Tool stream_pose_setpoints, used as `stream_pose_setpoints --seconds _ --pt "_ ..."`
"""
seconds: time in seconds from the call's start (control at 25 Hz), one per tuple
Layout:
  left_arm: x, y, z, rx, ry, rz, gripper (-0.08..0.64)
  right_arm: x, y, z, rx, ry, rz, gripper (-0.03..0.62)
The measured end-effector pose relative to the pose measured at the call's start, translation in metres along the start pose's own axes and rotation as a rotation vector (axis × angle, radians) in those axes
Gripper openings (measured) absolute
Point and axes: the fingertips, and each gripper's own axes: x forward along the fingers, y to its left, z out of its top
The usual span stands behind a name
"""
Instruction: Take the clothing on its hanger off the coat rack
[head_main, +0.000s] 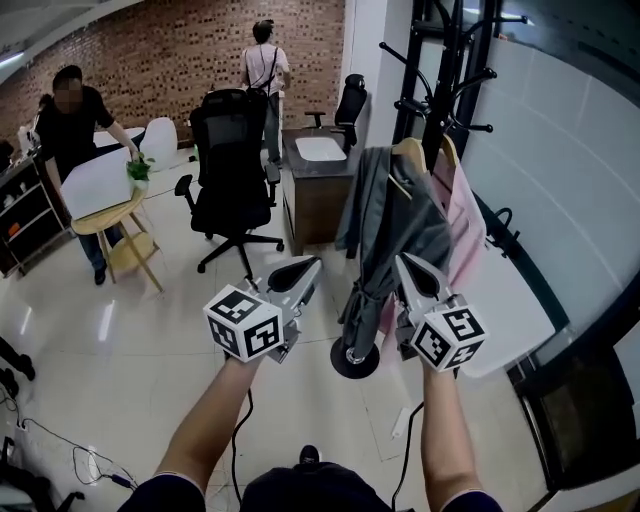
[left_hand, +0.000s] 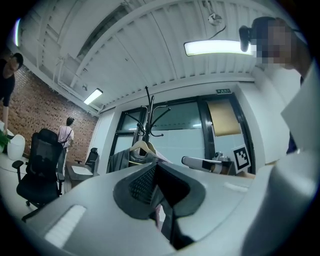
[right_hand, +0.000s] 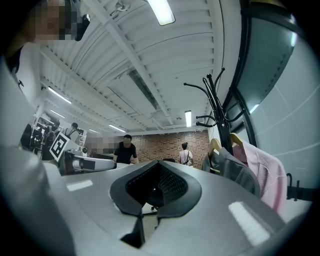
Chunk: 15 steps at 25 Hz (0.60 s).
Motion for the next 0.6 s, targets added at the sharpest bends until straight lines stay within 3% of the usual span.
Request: stream_pose_setpoints --seconds 0.28,0.6 --pt "0.040 0.044 -0.004 -0.002 0.023 -0.012 0.012 0.051 -0.038 -0.006 -0.017 0.017 -0.023 0.002" --pt "0.086 0.096 -0.009 -0.024 0.027 -0.102 0.012 0.093 -0.074 -0.014 -0.056 0.057 -0.124 0.002"
